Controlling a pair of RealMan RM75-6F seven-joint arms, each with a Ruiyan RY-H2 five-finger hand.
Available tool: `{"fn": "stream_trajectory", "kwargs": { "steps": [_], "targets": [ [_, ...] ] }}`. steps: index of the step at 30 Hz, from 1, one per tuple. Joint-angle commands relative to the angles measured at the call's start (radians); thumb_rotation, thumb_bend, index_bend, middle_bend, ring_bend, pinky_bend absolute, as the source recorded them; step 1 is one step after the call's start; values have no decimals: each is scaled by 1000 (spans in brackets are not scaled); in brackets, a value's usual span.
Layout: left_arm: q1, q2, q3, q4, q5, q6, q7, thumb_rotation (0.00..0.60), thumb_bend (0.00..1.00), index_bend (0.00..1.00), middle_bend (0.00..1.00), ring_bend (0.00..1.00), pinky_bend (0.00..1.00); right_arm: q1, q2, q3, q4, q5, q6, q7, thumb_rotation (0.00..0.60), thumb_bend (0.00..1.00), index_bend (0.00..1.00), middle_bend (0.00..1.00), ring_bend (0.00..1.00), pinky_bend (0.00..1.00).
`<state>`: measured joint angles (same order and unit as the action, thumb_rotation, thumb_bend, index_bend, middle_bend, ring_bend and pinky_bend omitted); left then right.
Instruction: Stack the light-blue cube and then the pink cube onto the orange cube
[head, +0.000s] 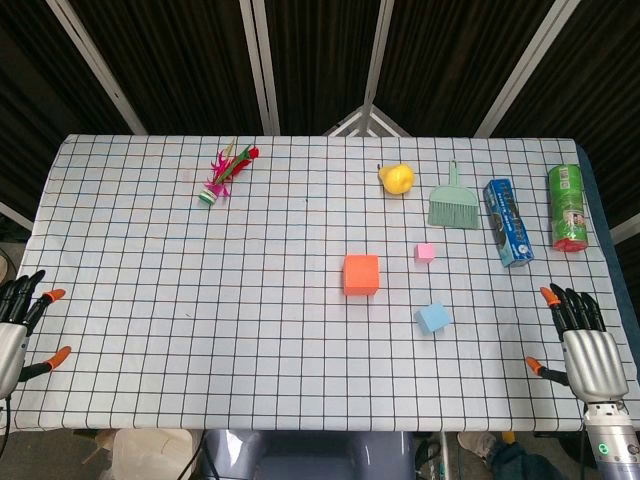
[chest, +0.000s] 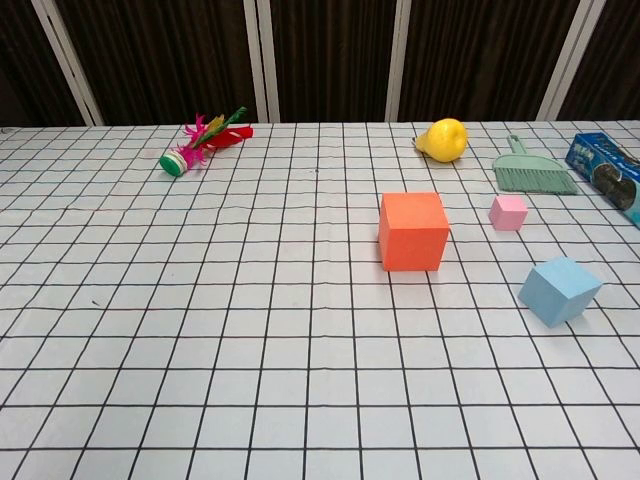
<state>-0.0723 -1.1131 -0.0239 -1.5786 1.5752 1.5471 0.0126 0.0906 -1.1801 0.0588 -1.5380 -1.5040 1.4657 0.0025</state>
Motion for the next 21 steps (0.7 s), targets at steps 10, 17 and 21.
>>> {"fn": "stream_trajectory", "kwargs": {
  "steps": [10, 17, 21],
  "targets": [
    [10, 16, 1, -31, -20, -3, 22, 600, 206, 202, 3, 0, 18, -2, 2, -2, -4, 1, -1, -7, 600, 103, 0, 74, 39, 0],
    [19, 23, 3, -36, -13, 15, 19, 600, 206, 202, 3, 0, 18, -3, 2, -3, -11, -3, 2, -14, 600, 104, 0, 74, 39, 0],
    [22, 28, 7, -45, -18, 9, 20, 600, 206, 202, 3, 0, 18, -2, 4, -6, -10, 0, -7, -16, 600, 104, 0, 74, 39, 0]
  ]
}}
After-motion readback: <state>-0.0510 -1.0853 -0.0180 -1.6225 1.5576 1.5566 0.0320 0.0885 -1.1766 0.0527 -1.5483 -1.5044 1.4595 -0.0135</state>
